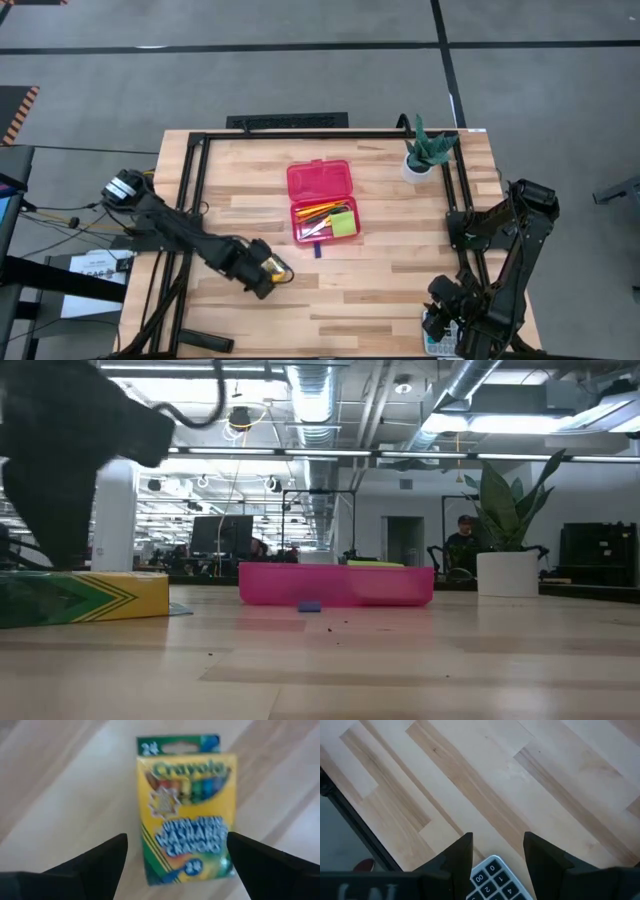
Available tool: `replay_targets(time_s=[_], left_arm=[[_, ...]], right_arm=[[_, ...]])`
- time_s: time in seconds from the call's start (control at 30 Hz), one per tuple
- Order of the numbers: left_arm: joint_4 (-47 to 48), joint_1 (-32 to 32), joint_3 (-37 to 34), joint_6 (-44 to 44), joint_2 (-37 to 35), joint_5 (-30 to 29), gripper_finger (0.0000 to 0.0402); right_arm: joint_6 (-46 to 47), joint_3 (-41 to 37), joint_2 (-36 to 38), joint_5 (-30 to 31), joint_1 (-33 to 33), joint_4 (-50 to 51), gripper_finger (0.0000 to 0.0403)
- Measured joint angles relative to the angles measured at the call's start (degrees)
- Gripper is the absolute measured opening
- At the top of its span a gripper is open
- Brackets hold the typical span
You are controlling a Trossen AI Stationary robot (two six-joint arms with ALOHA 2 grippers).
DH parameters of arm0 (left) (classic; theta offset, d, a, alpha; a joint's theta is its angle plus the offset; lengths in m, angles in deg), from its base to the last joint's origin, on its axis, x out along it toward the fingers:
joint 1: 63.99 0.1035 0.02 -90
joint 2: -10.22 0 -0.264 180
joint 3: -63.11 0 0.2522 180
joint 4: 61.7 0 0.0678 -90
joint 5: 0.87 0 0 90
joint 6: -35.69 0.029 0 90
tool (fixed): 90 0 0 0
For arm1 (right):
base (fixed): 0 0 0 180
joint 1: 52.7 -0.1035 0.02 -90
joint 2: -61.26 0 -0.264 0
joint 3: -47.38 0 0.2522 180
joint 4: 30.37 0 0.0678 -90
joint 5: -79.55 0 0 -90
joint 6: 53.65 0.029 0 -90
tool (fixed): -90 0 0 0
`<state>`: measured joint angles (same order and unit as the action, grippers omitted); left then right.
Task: Pack school essentials
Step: Put the yellow crayon box into the supply box
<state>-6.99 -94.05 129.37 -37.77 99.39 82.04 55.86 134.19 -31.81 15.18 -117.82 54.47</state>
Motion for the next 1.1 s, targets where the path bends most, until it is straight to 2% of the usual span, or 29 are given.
replay_targets(time_s=[0.3,0.47,0.57,0.93,1.1], left_arm=[[-2.12,3.26,0.08,2.96,2.89,2.44,0.0395],[-7.48,3.72,0.34,2.91,6.83,9.58,0.0393],[-9.66,3.71,0.30,2.76,7.40,11.35,0.0394],[-8.94,6.22,1.43,2.75,5.68,16.93,0.0399],[-3.84,7.32,4.05,4.58,5.68,19.15,0.0399]], right_arm=[[-0.31,0.00,0.00,0.00,-0.02,-0.01,0.0182],[-0.44,0.00,0.00,0.00,-0.02,0.21,0.0182],[-0.47,0.00,0.00,0.00,-0.02,0.28,0.0182],[-0.62,-0.02,0.01,0.00,-0.04,0.67,0.0182],[-0.48,-0.02,0.02,0.00,-0.04,0.65,0.0182]])
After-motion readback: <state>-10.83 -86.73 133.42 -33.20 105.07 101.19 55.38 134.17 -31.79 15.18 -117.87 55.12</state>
